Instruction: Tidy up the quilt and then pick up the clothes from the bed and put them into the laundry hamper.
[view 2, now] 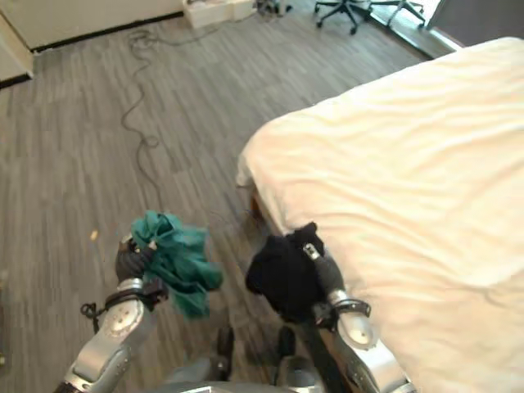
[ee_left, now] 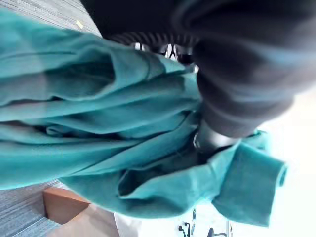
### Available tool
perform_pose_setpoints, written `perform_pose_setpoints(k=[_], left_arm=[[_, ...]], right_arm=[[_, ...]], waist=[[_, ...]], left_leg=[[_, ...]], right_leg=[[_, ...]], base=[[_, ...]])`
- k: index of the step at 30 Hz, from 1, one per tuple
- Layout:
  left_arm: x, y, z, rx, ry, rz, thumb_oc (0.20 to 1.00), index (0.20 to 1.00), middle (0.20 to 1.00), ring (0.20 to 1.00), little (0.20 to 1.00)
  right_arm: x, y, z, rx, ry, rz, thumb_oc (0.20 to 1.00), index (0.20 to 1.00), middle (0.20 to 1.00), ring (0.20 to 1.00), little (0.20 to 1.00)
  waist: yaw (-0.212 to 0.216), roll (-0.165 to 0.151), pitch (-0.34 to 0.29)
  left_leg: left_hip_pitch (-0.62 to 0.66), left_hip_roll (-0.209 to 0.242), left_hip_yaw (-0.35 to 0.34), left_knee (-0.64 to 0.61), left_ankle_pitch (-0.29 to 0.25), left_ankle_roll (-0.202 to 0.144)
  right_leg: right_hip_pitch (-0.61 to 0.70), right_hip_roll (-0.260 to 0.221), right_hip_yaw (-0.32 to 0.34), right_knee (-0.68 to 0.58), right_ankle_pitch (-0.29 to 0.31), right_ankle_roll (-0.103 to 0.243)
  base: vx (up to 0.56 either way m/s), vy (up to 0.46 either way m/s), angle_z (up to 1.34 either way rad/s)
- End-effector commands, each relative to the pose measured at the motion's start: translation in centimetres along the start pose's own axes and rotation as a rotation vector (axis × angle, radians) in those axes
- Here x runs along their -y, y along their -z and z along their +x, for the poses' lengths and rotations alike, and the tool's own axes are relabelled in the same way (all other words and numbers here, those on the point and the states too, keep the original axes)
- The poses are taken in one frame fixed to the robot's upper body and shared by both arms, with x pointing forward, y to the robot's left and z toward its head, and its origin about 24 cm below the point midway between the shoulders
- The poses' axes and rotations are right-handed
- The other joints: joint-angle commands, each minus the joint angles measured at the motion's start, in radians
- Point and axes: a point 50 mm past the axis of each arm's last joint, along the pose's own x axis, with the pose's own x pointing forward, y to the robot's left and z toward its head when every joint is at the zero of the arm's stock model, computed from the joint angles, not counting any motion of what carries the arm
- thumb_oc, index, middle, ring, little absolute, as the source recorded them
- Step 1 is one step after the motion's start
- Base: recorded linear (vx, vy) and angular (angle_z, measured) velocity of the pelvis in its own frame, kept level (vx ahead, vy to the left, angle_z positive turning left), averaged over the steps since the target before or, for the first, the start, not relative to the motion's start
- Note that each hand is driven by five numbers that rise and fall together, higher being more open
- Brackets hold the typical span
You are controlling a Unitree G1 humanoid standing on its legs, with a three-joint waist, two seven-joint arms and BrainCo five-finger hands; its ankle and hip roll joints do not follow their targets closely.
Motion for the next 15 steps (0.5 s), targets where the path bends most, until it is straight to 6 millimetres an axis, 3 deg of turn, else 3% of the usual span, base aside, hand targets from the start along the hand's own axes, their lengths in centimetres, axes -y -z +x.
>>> perform_pose_setpoints(k=[1, 4, 10, 13, 14, 15], left_arm=[[4.9, 8.5, -0.8, -0.334, 0.446, -0.094, 0.2, 0.2, 0.2, 0.2, 0.2], [3.7, 8.8, -1.4, -0.341, 0.437, -0.072, 0.2, 0.2, 0.2, 0.2, 0.2], [3.2, 9.0, -1.9, -0.332, 0.376, -0.096, 0.2, 0.2, 0.2, 0.2, 0.2], [3.2, 8.8, -1.8, -0.319, 0.377, -0.073, 0.2, 0.2, 0.2, 0.2, 0.2], [3.2, 8.7, -1.8, -0.317, 0.375, -0.072, 0.2, 0.2, 0.2, 0.2, 0.2], [3.5, 8.6, -1.6, -0.314, 0.386, -0.067, 0.2, 0.2, 0.2, 0.2, 0.2]], right_arm=[[2.1, 3.6, 1.4, -0.142, 0.078, 0.23, 0.2, 0.2, 0.2, 0.2, 0.2], [2.9, 3.9, -0.2, -0.165, 0.049, 0.234, 0.2, 0.2, 0.2, 0.2, 0.2], [2.7, 3.9, -0.8, -0.207, 0.004, 0.202, 0.2, 0.2, 0.2, 0.2, 0.2], [2.6, 3.2, -0.4, -0.196, 0.0, 0.203, 0.2, 0.2, 0.2, 0.2, 0.2], [2.6, 3.2, -0.4, -0.195, -0.001, 0.203, 0.2, 0.2, 0.2, 0.2, 0.2], [2.6, 2.6, -0.2, -0.185, 0.008, 0.212, 0.2, 0.2, 0.2, 0.2, 0.2]], waist=[[-0.014, 0.031, -0.061], [-0.025, 0.018, -0.06], [-0.014, -0.003, -0.051], [0.008, -0.018, -0.034], [0.009, -0.02, -0.033], [0.01, -0.009, -0.024]], left_leg=[[0.016, 0.008, -0.075, -0.006, -0.036, -0.017], [0.021, 0.013, -0.041, -0.006, -0.033, -0.01], [0.025, 0.003, -0.027, 0.024, -0.053, 0.013], [-0.024, -0.03, -0.011, 0.119, -0.09, 0.065], [-0.027, -0.033, -0.01, 0.124, -0.092, 0.067], [-0.036, -0.047, -0.018, 0.163, -0.123, 0.09]], right_leg=[[0.027, -0.036, -0.125, 0.071, -0.063, 0.033], [0.039, -0.039, -0.131, 0.071, -0.065, 0.036], [0.049, -0.077, -0.12, 0.149, -0.071, 0.058], [0.038, -0.135, -0.119, 0.337, -0.033, 0.076], [0.035, -0.138, -0.118, 0.345, -0.034, 0.077], [-0.015, -0.165, -0.105, 0.532, 0.02, 0.075]], base=[[0.03, 0.045, 0.09], [0.07, 0.067, 0.33], [0.09, 0.143, -0.01], [0.06, 0.224, 0.05], [0.09, 0.315, 0.25], [0.08, 0.227, 0.27]])
